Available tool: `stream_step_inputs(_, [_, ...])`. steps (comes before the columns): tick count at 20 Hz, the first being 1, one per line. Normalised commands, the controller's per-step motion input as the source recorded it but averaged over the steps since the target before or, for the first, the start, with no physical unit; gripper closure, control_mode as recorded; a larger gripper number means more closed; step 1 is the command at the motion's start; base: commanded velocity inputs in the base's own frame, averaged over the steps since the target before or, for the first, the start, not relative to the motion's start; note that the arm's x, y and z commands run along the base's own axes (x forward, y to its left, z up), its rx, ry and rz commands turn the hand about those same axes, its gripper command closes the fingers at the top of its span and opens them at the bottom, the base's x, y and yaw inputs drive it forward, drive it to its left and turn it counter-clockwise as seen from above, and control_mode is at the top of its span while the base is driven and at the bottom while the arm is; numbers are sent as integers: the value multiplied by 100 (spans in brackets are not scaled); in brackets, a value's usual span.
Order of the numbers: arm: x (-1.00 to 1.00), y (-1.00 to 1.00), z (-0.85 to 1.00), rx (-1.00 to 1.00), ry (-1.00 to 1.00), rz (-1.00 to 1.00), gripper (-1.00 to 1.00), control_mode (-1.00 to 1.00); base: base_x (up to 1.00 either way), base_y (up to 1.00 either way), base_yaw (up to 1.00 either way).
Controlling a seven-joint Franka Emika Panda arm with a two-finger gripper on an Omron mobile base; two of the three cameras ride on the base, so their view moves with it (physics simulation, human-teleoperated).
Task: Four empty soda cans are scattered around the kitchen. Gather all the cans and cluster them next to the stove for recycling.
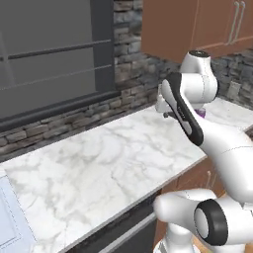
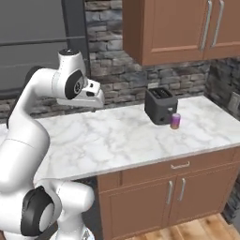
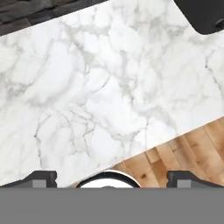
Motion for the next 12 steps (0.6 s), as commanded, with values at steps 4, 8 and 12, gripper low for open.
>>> stream_step_inputs(4, [0,0,0,0,0,0,-100,100,35,-70,55])
stream_step_inputs(8, [0,0,0,0,0,0,-100,100,32,-73,56])
stream_step_inputs(12, [0,0,0,0,0,0,-100,100,17,-78,46])
